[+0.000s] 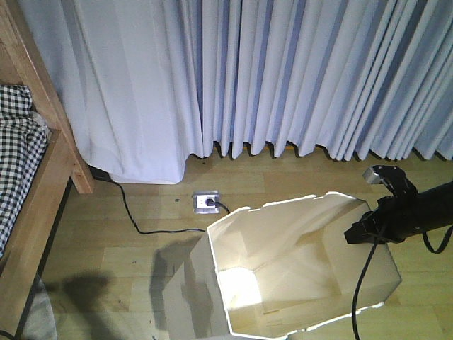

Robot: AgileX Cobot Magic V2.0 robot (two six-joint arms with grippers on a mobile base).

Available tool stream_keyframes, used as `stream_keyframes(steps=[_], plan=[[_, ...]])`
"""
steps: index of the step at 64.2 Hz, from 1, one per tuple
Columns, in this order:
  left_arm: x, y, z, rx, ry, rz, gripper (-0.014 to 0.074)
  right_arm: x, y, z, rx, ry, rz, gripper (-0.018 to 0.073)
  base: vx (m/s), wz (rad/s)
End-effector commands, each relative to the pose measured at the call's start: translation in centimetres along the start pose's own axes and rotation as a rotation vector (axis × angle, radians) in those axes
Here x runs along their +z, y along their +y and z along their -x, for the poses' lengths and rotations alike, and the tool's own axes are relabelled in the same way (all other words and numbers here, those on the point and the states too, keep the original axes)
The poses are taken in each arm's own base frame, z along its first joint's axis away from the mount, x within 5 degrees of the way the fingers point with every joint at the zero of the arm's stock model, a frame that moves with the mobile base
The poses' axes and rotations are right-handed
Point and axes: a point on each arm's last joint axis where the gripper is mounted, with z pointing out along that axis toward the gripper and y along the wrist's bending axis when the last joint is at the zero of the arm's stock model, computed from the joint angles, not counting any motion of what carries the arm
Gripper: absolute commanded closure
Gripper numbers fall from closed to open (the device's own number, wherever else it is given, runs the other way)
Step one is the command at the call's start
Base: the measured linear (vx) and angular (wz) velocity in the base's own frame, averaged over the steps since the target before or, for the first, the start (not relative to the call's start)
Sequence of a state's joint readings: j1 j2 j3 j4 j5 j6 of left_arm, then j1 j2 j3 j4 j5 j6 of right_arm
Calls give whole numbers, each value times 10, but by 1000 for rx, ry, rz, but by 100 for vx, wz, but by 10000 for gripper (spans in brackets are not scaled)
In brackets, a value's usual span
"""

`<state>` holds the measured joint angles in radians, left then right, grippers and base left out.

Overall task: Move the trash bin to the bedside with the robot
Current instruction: 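Carry the bin toward the curtains beside the bed's foot post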

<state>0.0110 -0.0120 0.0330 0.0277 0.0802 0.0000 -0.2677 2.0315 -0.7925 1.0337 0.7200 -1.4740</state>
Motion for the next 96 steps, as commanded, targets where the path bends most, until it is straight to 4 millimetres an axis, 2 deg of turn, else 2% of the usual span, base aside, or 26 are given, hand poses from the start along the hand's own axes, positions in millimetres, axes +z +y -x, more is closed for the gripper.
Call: stream_keyframes(steps=[1,77,96], plan=[[-1,0,4,-23,-78,-7,603,-18,24,16,43,-99,190,563,14,5],[-1,0,4,-23,-78,-7,603,-18,24,16,43,-99,190,563,10,2],[-1,0,4,-23,-78,-7,603,-18,23,15,-17,-95,172,563,0,0]])
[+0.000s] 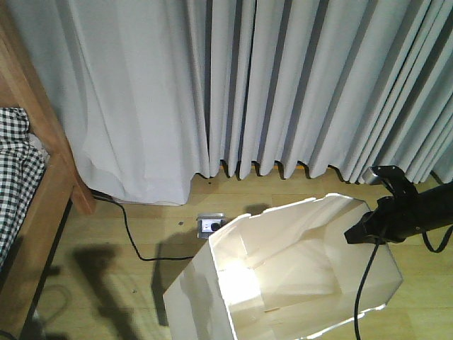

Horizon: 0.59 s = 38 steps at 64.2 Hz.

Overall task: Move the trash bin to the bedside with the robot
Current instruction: 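Carry the bin toward the curtains beside the bed's foot post, then lower the bin with the right gripper onto the floor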

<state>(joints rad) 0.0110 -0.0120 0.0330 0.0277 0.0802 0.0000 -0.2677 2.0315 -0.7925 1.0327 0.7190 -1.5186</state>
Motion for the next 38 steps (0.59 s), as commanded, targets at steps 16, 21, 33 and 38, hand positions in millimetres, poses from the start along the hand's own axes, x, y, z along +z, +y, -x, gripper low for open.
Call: stream_keyframes(steps=[16,21,33,38], plan=[[-1,0,4,-23,-78,-7,603,-18,22,18,41,-115,170,563,0,0],[-1,0,4,-23,-78,-7,603,-18,20,20,60,-133,146,563,0,0],[-1,0,4,-23,-78,-7,603,-8,6,26,80,-77,-3,563,0,0],[-1,0,4,-23,-78,-7,603,2,-3,30,131,-49,-90,563,0,-1]])
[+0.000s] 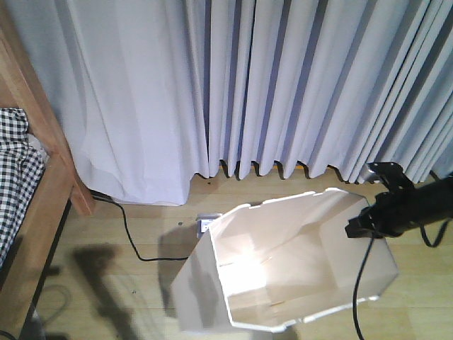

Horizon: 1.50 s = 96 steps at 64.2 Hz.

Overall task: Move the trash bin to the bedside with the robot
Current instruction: 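Lower the bin with the right gripper onto the floor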

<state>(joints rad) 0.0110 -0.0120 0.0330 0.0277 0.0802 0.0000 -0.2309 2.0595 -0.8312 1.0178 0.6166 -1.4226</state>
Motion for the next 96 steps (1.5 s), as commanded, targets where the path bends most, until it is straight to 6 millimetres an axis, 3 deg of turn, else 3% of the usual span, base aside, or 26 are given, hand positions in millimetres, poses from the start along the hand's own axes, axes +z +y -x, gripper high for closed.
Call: stream_keyframes(steps=[1,27,58,81,96], plan=[[-1,0,4,-23,-78,-7,603,-6,4,20,93,-47,-6,563,0,0],[-1,0,4,-23,-78,-7,603,39,-37,47,270,-53,-78,563,0,0],[-1,0,4,-23,-78,-7,603,129,-101,58,316,14,-86,563,0,0],[-1,0,4,-23,-78,-7,603,197,-110,72,276,108,-97,560,0,0],[-1,0,4,-23,-78,-7,603,226,-117,73,261,113,-71,533,0,0]])
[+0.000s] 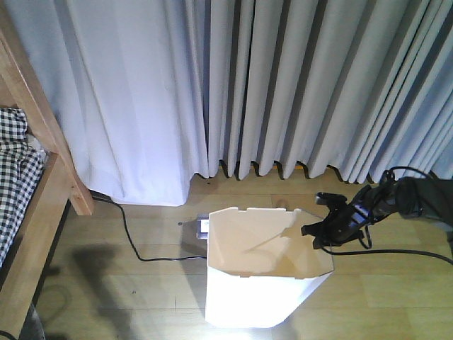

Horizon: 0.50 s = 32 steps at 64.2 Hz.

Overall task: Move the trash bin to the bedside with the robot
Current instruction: 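Lower the bin with the right gripper onto the floor, then open the right gripper and release the bin rim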

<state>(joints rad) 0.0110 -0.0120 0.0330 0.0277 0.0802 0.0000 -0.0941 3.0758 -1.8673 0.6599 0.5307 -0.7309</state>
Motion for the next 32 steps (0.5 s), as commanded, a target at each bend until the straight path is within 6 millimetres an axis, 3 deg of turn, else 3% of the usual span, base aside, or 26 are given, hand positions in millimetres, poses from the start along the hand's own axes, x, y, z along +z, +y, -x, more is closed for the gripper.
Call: stream_keyframes(steps=[1,32], plan=[[-1,0,4,-23,-78,-7,603,-29,14,32,0,-41,85,527,0,0],[-1,0,4,-23,-78,-7,603,-9,6,39,-20,-57,68,246,0,0]])
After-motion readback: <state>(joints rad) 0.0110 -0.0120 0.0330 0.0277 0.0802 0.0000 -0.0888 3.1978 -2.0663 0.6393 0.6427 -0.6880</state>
